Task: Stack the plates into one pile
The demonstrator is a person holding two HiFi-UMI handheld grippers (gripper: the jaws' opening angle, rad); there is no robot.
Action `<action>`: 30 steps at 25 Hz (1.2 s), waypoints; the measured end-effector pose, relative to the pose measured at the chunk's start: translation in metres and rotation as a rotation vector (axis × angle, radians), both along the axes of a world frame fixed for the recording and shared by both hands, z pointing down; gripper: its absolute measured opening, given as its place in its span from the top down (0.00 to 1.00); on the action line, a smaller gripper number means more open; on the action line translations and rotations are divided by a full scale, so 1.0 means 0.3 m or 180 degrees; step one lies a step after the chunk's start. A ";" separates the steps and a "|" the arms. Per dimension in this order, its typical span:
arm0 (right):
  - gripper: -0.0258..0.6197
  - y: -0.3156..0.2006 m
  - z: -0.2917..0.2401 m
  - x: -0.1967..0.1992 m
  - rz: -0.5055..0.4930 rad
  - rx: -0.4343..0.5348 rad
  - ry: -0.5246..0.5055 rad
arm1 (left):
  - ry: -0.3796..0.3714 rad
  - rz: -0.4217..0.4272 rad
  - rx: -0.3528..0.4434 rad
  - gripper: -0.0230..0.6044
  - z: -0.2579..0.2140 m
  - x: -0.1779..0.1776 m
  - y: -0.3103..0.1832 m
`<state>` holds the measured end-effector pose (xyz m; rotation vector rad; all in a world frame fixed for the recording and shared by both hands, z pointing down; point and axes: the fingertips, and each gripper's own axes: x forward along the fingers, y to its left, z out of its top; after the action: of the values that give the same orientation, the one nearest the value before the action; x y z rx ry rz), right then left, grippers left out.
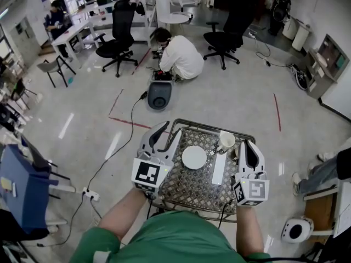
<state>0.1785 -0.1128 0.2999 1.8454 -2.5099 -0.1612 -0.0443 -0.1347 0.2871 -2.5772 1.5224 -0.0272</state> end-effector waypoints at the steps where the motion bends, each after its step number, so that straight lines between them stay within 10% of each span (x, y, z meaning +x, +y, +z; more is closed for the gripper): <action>1: 0.90 -0.001 -0.001 0.001 -0.0005 0.0004 -0.0002 | 0.0002 -0.0005 -0.0001 0.71 -0.001 0.001 -0.001; 30: 0.91 0.016 0.000 -0.035 -0.0049 0.0029 0.0002 | -0.0034 -0.0051 -0.0066 0.71 0.024 -0.040 0.004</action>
<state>0.1680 -0.1079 0.2999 1.8293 -2.5278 -0.1740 -0.0563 -0.1334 0.2943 -2.5766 1.5474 -0.0589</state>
